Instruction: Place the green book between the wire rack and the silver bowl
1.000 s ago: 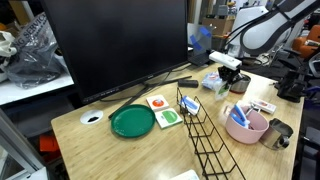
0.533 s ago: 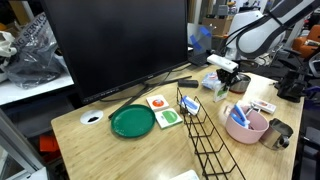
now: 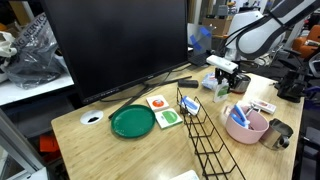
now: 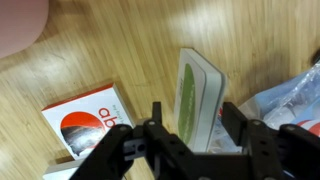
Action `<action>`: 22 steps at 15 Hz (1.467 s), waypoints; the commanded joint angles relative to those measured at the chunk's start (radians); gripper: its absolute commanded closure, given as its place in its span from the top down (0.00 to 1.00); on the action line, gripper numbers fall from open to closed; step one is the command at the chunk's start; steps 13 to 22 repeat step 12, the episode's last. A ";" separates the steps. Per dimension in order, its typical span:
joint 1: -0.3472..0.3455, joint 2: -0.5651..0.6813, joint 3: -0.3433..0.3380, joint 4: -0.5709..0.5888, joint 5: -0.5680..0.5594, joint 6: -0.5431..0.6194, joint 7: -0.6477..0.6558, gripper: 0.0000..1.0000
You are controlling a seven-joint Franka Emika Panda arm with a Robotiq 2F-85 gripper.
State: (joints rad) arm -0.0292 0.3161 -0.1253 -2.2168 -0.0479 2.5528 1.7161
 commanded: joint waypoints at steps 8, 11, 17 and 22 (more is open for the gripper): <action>0.004 -0.231 0.009 -0.127 -0.007 -0.017 -0.002 1.00; -0.001 -0.272 0.015 -0.168 -0.007 -0.019 -0.002 1.00; -0.001 -0.270 0.014 -0.168 -0.007 -0.019 -0.002 1.00; -0.001 -0.270 0.014 -0.168 -0.007 -0.019 -0.002 1.00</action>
